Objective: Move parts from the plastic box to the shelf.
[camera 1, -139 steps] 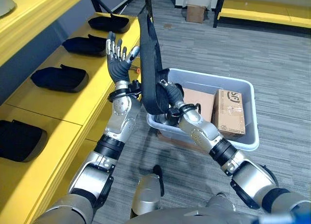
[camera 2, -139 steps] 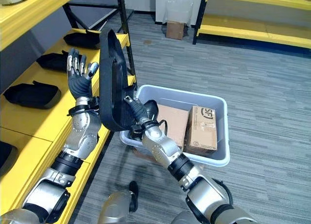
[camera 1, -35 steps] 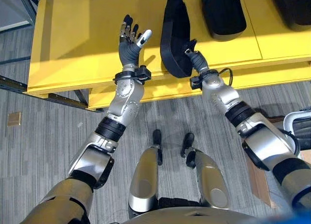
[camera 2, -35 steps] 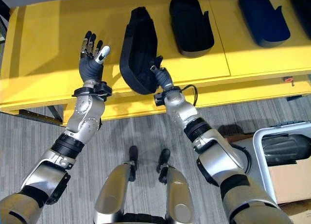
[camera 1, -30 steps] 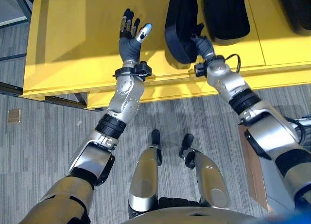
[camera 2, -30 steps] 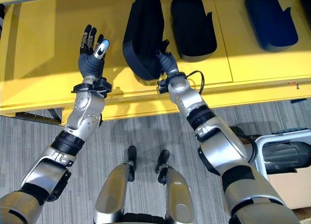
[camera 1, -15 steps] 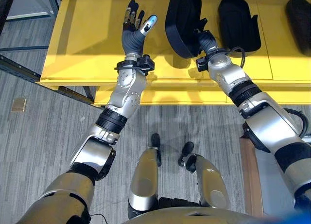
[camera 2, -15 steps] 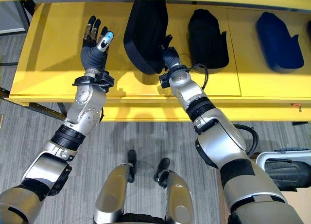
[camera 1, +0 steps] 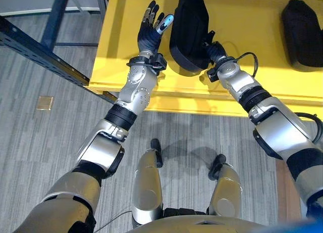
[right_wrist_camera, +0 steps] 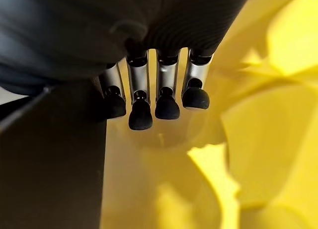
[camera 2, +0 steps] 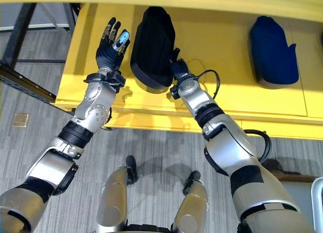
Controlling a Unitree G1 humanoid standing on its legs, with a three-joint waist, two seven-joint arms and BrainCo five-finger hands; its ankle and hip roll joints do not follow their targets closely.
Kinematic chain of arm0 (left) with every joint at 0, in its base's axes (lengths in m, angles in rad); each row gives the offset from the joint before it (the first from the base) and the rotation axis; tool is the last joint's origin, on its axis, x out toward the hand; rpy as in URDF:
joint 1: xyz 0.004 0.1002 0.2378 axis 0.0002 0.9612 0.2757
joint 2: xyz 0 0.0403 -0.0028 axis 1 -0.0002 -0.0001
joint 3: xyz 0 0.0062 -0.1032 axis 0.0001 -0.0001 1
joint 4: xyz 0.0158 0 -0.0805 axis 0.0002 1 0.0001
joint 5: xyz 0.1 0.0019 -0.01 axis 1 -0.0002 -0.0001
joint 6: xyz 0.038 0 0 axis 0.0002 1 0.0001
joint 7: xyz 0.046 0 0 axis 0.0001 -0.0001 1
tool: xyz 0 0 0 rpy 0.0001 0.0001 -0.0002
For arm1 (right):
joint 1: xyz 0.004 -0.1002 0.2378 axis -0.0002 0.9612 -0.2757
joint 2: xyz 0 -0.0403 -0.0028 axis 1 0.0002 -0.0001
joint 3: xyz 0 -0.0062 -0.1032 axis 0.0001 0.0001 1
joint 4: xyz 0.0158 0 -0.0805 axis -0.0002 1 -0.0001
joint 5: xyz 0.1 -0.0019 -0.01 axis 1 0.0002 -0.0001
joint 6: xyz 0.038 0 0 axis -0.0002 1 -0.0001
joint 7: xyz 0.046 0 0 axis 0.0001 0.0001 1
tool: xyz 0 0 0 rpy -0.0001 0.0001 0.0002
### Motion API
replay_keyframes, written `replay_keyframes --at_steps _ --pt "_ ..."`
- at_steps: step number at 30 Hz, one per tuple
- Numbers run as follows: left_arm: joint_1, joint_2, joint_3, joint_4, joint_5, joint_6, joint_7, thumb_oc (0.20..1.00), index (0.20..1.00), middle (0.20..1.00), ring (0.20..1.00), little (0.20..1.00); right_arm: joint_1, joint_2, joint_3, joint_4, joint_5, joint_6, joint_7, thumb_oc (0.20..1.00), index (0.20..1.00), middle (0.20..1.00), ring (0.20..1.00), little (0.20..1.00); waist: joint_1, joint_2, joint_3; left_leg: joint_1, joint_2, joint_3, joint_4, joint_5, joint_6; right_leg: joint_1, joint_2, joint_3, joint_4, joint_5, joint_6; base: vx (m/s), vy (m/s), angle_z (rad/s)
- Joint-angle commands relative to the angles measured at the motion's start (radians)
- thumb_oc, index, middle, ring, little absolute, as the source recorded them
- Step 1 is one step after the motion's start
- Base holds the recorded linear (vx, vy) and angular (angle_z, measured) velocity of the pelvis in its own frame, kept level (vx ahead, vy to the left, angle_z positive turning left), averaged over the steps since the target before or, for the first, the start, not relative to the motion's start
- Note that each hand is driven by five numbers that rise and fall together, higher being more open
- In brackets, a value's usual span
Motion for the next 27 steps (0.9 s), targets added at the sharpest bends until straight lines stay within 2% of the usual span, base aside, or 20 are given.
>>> replay_keyframes --at_steps 1,5,9,15,27 --pt "-0.029 -0.04 0.024 -0.041 -0.026 -0.068 -0.038 1.0 1.0 1.0 1.0 1.0 -0.121 -0.039 -0.018 -0.025 -0.009 -0.063 -0.048 0.2 0.2 0.2 0.2 0.2 0.012 0.039 -0.018 0.113 0.066 -0.024 -0.135 0.057 -0.114 -0.033 0.137 -0.022 0.077 -0.08 -0.038 -0.08 0.032 0.02" --pt "-0.058 -0.038 0.019 -0.022 -0.037 -0.08 -0.03 1.0 1.0 1.0 1.0 1.0 -0.153 -0.059 -0.014 0.002 0.033 -0.028 -0.082 0.2 0.2 0.2 0.2 0.2 0.011 0.021 -0.003 0.065 0.083 -0.019 -0.075 0.029 -0.115 -0.063 0.14 -0.022 0.081 -0.077 -0.041 -0.14 -0.001 -0.11" --pt "-0.081 -0.049 0.024 -0.003 -0.036 -0.08 -0.016 1.0 1.0 1.0 1.0 1.0 -0.178 -0.062 0.011 0.008 -0.031 -0.019 -0.07 0.2 0.2 0.2 0.2 0.2 0.002 0.012 0.008 0.023 0.117 -0.003 0.0 -0.004 -0.113 -0.1 0.13 -0.019 0.119 -0.084 -0.043 -0.08 0.012 -0.18" --pt "-0.124 -0.035 0.017 0.023 -0.064 -0.074 0.008 1.0 1.0 1.0 1.0 1.0 -0.239 -0.093 0.074 0.024 -0.08 0.046 -0.035 0.2 0.2 0.2 0.2 0.2 -0.007 0.003 0.022 -0.062 0.156 -0.014 0.128 -0.064 -0.105 -0.173 0.121 -0.001 0.209 -0.112 -0.05 -0.03 -0.005 -0.11" --pt "-0.204 0.02 -0.015 0.084 -0.148 -0.072 -0.001 1.0 1.0 1.0 1.0 1.0 -0.339 -0.137 0.175 0.052 -0.157 0.06 0.014 0.2 0.2 0.2 0.2 0.2 -0.02 -0.006 0.03 -0.171 0.19 -0.056 0.253 -0.125 -0.097 -0.268 0.14 0.051 0.297 -0.144 -0.054 0.0 -0.006 -0.05"
